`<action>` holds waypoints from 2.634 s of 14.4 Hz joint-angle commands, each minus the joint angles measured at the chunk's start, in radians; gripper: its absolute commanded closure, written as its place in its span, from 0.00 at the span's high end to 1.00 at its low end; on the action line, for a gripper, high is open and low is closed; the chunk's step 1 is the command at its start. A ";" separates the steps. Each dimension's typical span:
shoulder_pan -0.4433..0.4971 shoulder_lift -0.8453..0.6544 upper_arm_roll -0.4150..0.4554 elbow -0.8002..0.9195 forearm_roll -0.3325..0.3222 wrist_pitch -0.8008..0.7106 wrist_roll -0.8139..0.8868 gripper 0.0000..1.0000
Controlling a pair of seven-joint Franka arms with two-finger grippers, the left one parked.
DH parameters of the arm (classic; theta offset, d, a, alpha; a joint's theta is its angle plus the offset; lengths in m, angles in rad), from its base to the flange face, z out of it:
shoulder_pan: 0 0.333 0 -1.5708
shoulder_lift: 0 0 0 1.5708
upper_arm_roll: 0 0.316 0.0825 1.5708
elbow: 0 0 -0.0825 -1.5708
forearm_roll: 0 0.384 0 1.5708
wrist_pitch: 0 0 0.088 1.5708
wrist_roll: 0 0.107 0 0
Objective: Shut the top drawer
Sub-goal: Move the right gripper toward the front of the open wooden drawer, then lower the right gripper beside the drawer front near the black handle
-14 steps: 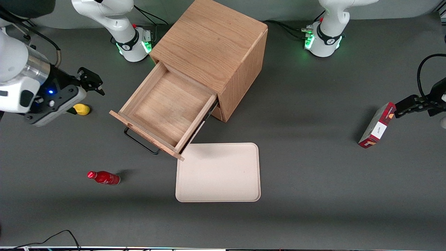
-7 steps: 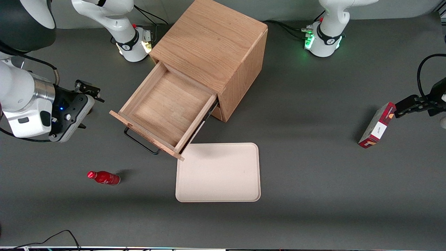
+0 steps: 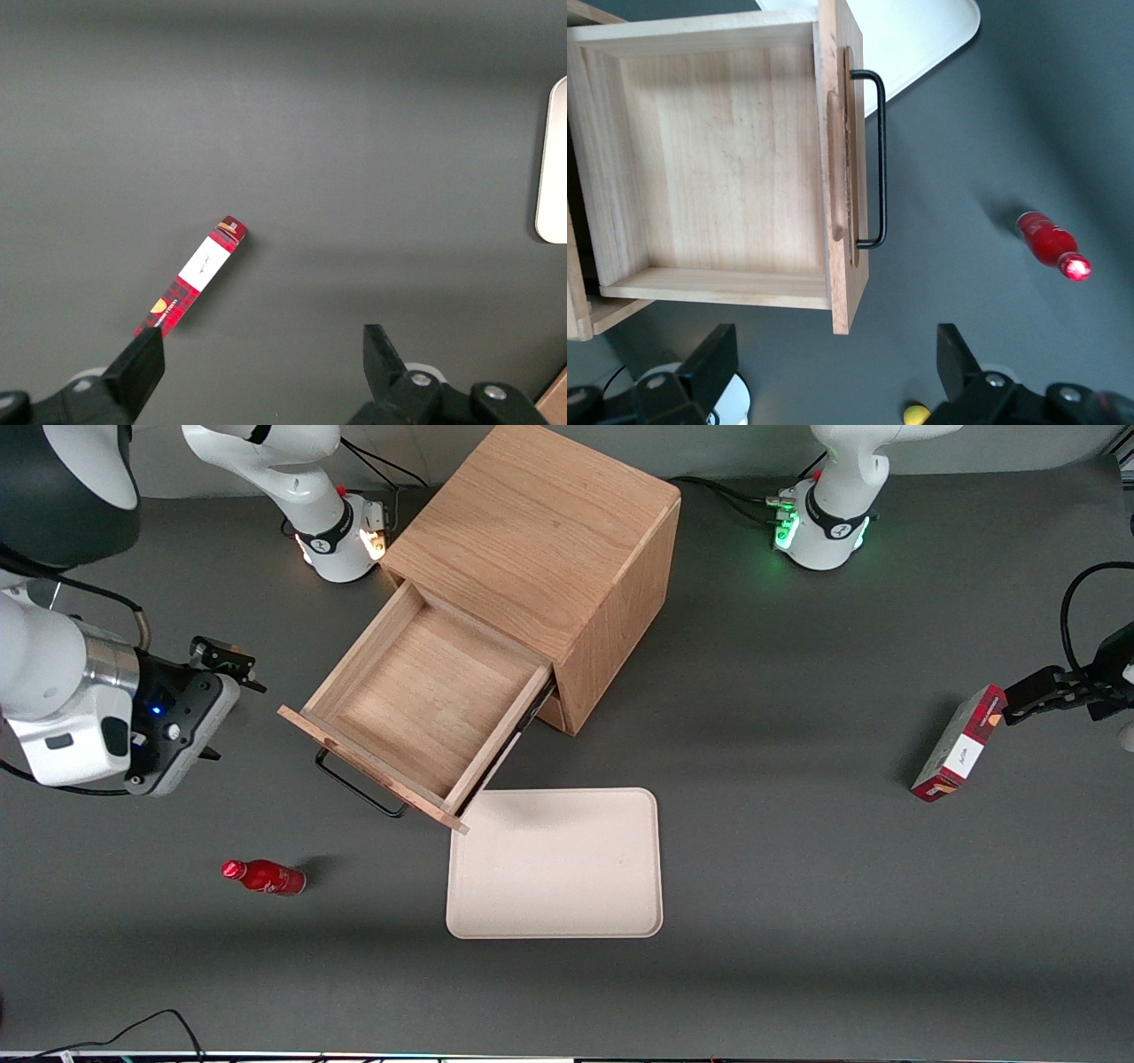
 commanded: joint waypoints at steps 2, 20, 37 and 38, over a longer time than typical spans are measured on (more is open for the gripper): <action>0.000 0.096 -0.006 0.041 0.020 -0.016 -0.027 1.00; -0.006 0.210 -0.010 -0.100 0.048 0.216 0.054 1.00; -0.011 0.188 -0.009 -0.260 0.097 0.317 0.162 1.00; -0.011 0.181 -0.009 -0.268 0.101 0.317 0.171 1.00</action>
